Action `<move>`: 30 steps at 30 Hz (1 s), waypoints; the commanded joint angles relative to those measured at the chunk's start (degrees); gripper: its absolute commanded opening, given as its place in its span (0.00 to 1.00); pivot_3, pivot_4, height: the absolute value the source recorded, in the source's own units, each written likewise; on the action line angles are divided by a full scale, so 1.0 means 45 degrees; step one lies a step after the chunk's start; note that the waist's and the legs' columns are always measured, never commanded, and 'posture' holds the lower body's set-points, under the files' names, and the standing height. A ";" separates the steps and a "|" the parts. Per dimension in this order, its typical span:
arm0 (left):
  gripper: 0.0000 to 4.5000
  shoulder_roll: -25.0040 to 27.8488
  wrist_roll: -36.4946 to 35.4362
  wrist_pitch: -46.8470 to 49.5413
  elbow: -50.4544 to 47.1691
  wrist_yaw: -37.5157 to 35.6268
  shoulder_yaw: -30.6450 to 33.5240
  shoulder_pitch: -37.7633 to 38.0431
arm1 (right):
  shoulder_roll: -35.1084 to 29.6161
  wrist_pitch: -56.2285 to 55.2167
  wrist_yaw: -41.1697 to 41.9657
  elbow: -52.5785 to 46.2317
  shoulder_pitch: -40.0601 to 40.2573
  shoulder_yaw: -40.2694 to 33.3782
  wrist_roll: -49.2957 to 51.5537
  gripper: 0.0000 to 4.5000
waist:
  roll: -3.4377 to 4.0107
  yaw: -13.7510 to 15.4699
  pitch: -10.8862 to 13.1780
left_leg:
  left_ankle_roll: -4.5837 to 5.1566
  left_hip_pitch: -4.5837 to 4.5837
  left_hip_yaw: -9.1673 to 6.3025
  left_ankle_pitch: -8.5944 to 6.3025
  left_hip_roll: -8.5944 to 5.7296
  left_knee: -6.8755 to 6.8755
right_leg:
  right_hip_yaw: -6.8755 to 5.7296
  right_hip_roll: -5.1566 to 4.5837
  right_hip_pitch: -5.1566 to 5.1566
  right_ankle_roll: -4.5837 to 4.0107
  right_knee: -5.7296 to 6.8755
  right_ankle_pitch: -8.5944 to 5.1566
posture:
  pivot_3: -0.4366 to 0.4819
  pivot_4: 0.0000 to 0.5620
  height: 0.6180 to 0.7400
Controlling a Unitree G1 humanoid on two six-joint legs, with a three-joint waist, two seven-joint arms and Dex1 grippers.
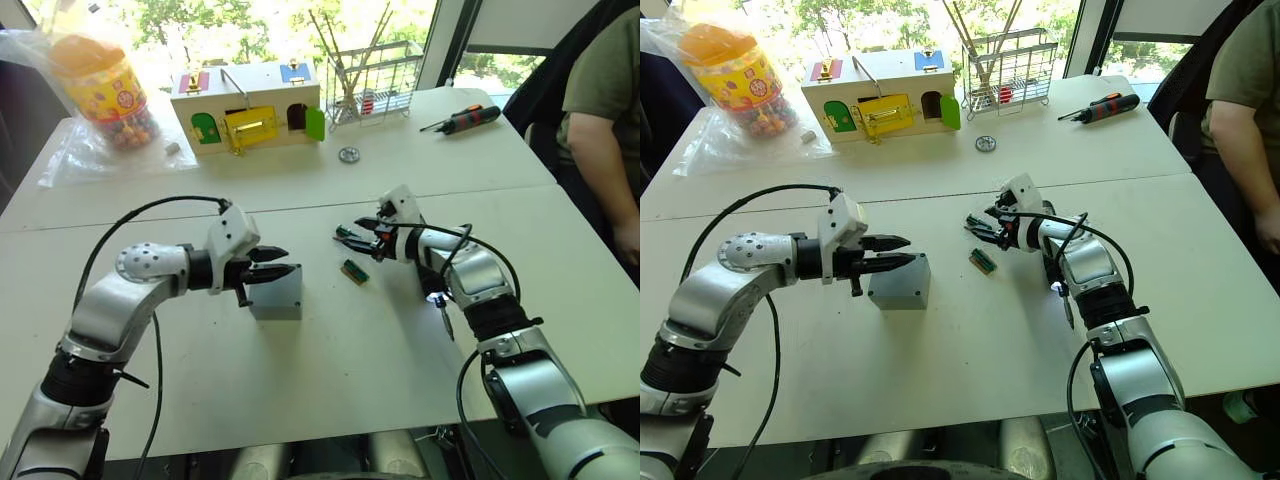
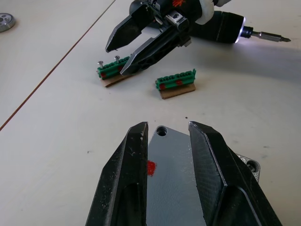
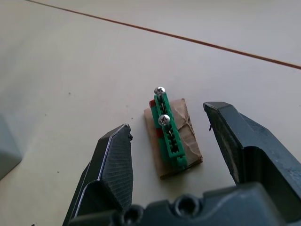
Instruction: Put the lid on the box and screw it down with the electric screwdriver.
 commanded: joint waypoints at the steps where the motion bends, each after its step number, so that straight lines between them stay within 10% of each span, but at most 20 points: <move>1: 0.30 0.0046 -0.0131 -0.0091 -0.0110 0.0037 0.0356 -0.0167 | 0.0115 -0.0170 -0.0026 -0.0226 -0.0302 -0.0327 0.0033 0.43 | 0.0000 -0.0007 0.0000 | 0.0000 0.0000 0.0000 0.0000 0.0000 0.0000 | 0.0000 0.0000 0.0000 0.0000 0.0000 0.0000 | 0.48 0.27 1.00; 5: 0.30 0.0009 -0.0084 -0.0076 -0.0105 0.0070 0.0268 -0.0160 | 0.0233 -0.0313 -0.0140 0.0053 -0.0371 -0.0396 -0.0023 0.01 | 0.0000 -0.0015 0.0000 | 0.0000 0.0000 0.0000 0.0000 0.0001 -0.0002 | 0.0001 0.0000 -0.0001 0.0000 0.0000 0.0000 | 0.48 0.27 1.00; 30: 0.30 0.0745 -0.0347 -0.0400 0.0506 -0.0464 0.1169 0.0124 | 0.0103 0.2886 0.0194 -0.5590 0.0465 -0.0761 0.1484 0.01 | 0.0001 -0.0008 0.0000 | 0.0000 -0.0001 -0.0002 0.0000 0.0002 -0.0006 | 0.0002 -0.0001 -0.0006 0.0000 0.0002 0.0000 | 0.48 0.27 1.00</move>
